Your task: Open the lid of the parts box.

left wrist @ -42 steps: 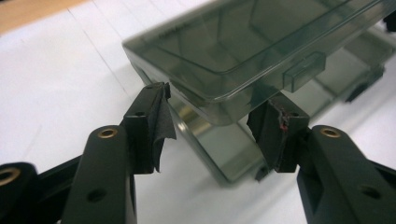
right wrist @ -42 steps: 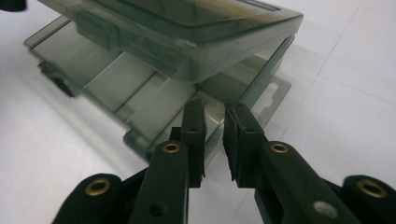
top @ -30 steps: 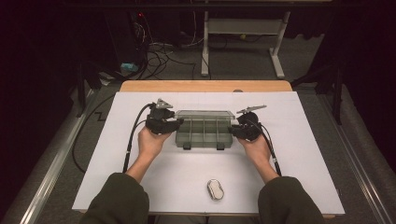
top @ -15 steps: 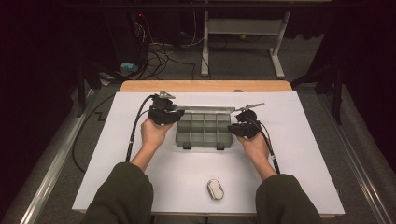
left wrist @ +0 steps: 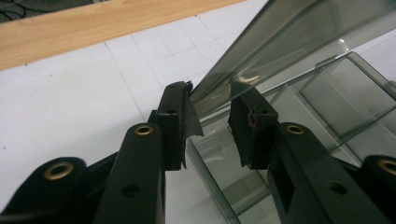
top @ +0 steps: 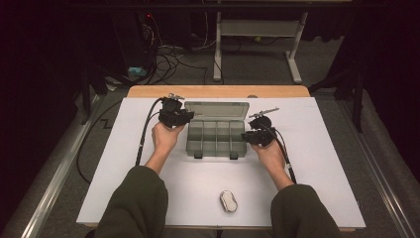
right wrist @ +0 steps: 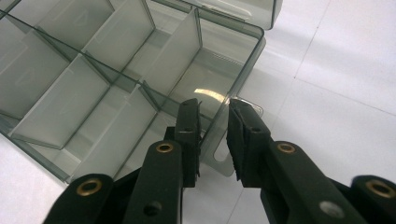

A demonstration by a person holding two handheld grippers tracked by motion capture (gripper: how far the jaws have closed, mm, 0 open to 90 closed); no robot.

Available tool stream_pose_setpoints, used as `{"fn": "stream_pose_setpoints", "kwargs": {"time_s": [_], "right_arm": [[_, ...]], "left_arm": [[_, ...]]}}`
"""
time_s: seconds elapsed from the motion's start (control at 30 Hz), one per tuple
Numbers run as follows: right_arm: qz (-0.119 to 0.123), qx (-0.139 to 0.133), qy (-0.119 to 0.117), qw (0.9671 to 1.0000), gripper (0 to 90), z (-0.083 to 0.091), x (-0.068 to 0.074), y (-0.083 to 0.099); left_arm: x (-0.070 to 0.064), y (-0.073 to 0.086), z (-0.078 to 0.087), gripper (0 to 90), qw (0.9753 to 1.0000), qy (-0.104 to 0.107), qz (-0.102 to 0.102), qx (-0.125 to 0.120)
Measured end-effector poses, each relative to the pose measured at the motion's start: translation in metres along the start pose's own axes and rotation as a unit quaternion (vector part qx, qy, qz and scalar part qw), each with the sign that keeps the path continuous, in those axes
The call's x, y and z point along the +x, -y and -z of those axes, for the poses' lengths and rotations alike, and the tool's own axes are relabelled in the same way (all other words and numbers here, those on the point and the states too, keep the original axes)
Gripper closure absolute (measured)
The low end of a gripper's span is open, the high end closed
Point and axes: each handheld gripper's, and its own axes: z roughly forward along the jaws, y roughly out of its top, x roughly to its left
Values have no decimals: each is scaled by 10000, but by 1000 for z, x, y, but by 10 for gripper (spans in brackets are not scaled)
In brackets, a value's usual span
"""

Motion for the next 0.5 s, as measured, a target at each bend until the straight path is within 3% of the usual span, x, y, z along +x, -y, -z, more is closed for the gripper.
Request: {"fn": "stream_pose_setpoints", "kwargs": {"time_s": [0.5], "right_arm": [[29, 15, 38, 10000, 747, 0, 1, 0]], "left_arm": [[9, 6, -25, 709, 9994, -50, 272, 220]]}}
